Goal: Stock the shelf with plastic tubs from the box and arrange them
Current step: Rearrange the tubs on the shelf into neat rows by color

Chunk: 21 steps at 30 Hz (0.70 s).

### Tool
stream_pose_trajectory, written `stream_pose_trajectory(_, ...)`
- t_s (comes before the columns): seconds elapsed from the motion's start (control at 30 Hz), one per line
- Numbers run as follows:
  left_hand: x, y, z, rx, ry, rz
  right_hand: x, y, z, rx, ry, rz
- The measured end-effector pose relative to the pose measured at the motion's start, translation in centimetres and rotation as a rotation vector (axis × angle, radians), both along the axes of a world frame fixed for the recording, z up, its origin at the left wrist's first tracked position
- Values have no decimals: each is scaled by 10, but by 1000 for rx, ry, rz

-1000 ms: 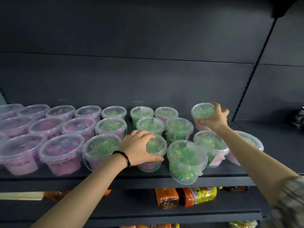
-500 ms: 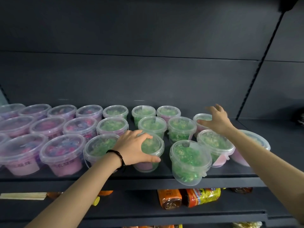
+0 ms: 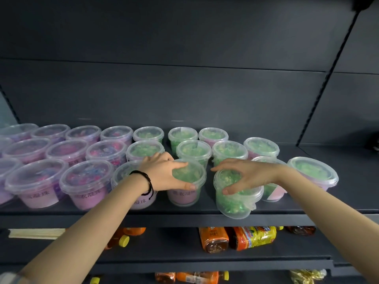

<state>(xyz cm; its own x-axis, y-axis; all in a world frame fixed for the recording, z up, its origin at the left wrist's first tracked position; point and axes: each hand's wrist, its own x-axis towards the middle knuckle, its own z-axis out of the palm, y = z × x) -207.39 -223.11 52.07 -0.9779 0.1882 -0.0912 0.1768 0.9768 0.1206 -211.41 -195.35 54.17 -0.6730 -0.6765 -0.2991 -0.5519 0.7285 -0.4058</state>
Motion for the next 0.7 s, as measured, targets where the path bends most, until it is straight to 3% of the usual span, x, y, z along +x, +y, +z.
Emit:
stream_pose_trajectory(0.23,6,2,-8,82,74,2,-44,-49,16,-235,237,-135)
stream_pose_trajectory(0.4,7,1,-9,104,74,-15,-89,-98,23,53,215,-43)
stream_pose_trajectory(0.53,-1,-10,-6,129,13,-37,-103,-114,26,195,26,-96)
stream_pose_trajectory(0.7,-8,-12,-11,93,118,-62,-97,-141,21,329,241,-170)
